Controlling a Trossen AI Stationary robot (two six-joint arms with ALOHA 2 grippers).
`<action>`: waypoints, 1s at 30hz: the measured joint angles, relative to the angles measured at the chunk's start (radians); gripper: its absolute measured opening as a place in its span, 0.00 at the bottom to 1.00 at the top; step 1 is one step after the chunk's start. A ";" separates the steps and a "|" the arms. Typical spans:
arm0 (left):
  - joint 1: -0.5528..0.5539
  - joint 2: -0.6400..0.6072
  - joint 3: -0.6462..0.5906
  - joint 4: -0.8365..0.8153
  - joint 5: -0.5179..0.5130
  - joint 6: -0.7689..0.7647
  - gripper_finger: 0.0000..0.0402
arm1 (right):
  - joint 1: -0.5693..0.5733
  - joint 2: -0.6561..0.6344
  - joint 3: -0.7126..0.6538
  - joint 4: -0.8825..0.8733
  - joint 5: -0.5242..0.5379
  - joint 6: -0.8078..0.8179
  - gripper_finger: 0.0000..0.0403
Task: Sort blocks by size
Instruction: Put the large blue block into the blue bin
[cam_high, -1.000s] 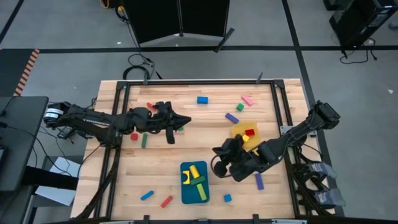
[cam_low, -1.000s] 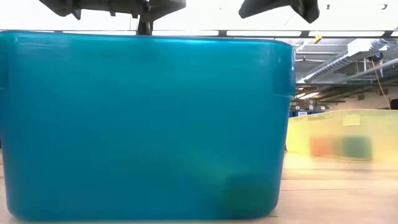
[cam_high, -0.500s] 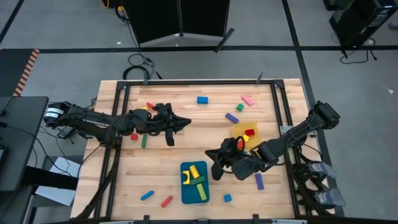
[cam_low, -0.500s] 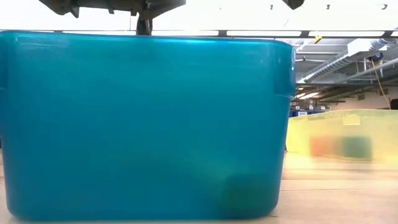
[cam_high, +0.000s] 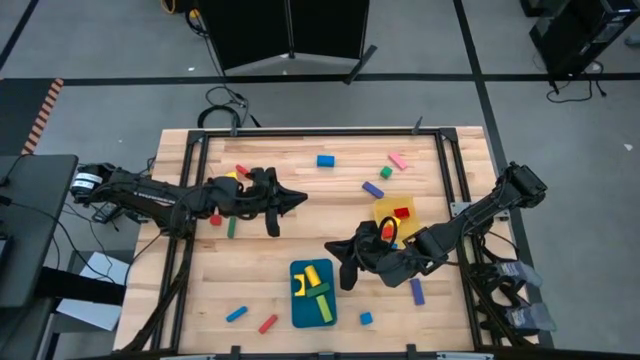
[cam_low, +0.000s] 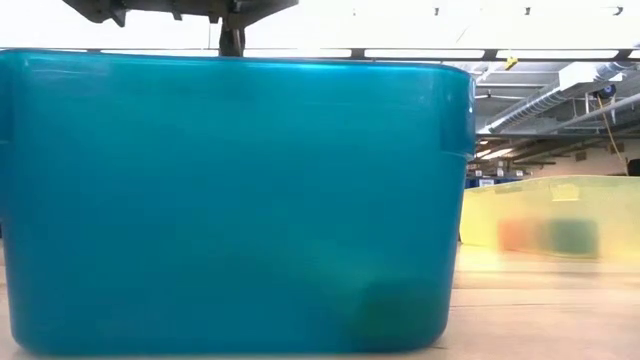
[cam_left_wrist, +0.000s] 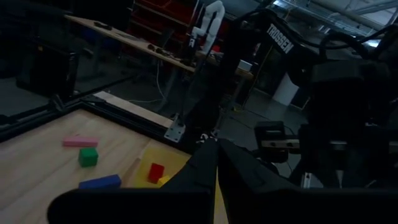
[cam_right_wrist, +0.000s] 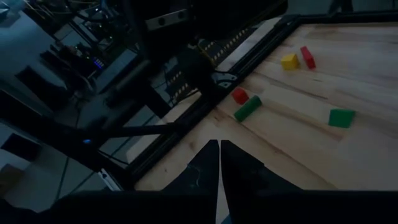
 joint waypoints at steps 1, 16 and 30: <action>0.000 0.000 0.000 0.000 0.000 0.000 0.06 | 0.000 0.000 0.000 0.000 0.000 0.000 0.07; 0.004 0.000 0.000 -0.081 -0.010 -0.071 0.06 | 0.000 0.000 0.000 0.000 0.000 0.000 0.07; 0.043 0.007 0.086 -0.736 -0.237 -0.289 0.25 | -0.042 -0.002 0.001 0.119 0.036 -0.009 0.07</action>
